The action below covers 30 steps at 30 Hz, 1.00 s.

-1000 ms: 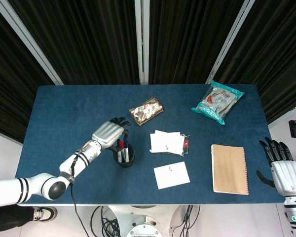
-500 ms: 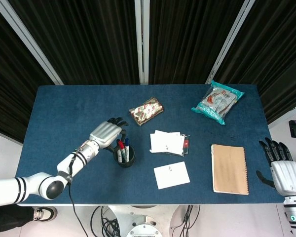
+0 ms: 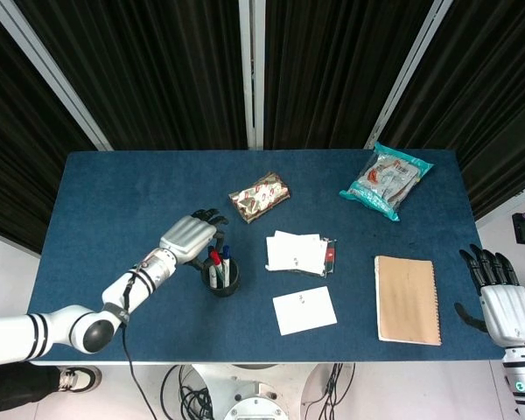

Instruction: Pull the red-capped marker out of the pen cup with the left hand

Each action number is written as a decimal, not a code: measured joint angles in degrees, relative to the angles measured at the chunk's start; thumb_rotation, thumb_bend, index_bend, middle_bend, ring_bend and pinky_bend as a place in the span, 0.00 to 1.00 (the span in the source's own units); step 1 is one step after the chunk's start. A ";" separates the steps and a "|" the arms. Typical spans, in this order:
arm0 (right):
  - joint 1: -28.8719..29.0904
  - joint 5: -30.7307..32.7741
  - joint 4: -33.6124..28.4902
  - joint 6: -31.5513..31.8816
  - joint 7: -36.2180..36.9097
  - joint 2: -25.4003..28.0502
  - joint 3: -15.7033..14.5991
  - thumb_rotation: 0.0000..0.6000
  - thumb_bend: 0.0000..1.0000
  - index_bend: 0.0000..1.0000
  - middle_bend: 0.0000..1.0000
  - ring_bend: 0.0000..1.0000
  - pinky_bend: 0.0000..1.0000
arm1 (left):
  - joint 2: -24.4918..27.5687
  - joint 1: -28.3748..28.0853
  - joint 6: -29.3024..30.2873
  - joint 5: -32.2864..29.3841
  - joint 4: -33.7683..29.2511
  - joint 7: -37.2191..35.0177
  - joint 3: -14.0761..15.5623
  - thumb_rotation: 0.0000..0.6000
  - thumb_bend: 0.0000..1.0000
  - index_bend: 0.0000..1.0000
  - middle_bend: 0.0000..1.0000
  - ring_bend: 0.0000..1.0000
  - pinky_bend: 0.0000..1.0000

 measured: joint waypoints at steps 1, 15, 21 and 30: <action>0.01 0.04 0.04 -0.05 0.03 -0.01 0.00 1.00 0.18 0.00 0.00 0.00 0.00 | 0.03 0.00 -0.08 0.09 -0.01 -0.19 -0.04 1.00 0.35 0.55 0.13 0.00 0.11; 0.02 0.20 -0.01 -0.01 0.17 0.18 0.14 1.00 0.18 0.00 0.00 0.00 0.00 | 4.54 0.18 -1.37 1.47 -5.38 -3.90 -1.95 1.00 0.45 0.60 0.14 0.00 0.12; 0.10 0.36 -0.01 -0.17 -0.04 0.19 0.21 1.00 0.18 0.00 0.00 0.00 0.00 | 12.70 0.66 -2.52 2.87 -12.74 -5.93 -3.55 1.00 0.45 0.61 0.15 0.00 0.13; -0.19 -0.41 -0.67 0.83 -1.12 0.16 0.09 1.00 0.18 0.00 0.00 0.00 0.00 | 27.70 7.03 7.00 8.10 -23.46 -6.46 -5.64 1.00 0.45 0.61 0.16 0.00 0.13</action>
